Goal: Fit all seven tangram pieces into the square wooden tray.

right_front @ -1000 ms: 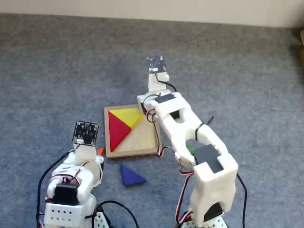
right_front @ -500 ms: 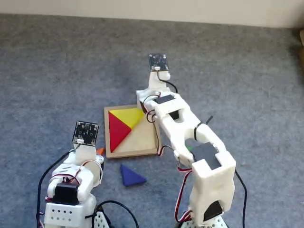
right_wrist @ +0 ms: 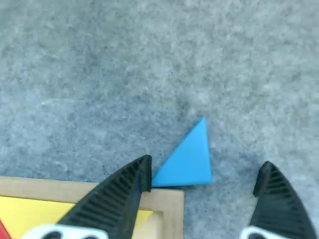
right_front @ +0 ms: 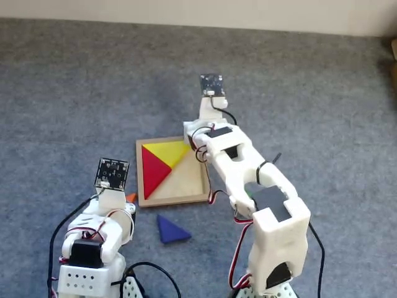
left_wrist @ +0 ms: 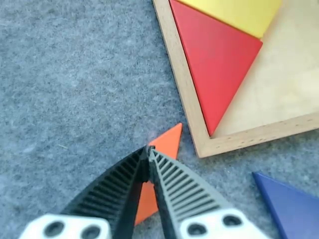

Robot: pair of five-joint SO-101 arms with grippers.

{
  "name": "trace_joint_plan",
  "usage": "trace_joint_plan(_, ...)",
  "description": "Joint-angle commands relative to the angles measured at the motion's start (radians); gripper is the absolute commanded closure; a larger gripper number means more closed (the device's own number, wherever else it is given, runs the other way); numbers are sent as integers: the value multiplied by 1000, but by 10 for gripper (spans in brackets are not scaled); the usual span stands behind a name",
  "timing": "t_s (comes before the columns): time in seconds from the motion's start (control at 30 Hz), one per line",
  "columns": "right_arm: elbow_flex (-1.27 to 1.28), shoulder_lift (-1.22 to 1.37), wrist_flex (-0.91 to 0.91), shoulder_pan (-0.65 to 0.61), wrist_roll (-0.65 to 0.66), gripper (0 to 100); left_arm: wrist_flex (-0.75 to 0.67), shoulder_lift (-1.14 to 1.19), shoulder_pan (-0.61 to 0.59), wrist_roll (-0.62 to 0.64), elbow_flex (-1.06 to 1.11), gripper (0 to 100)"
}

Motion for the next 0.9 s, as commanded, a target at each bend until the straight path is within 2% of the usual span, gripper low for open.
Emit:
trace_joint_plan(0.0,-13,33,-12,13,-2,788,5,1,-2,9,21,991)
trace_joint_plan(0.13,-13,81,-10,25,41,908,5,1,-2,9,21,991)
trace_joint_plan(0.23,-13,79,-10,41,107,952,5,1,-2,9,21,991)
trace_joint_plan(0.37,-13,77,4,53,138,957,5,1,-2,9,21,991)
trace_joint_plan(0.5,-47,59,107,61,192,958,5,1,-2,9,21,991)
trace_joint_plan(0.63,-61,-10,252,82,193,958,5,1,-2,9,21,991)
trace_joint_plan(0.87,-48,-142,406,165,195,958,5,1,-2,9,21,991)
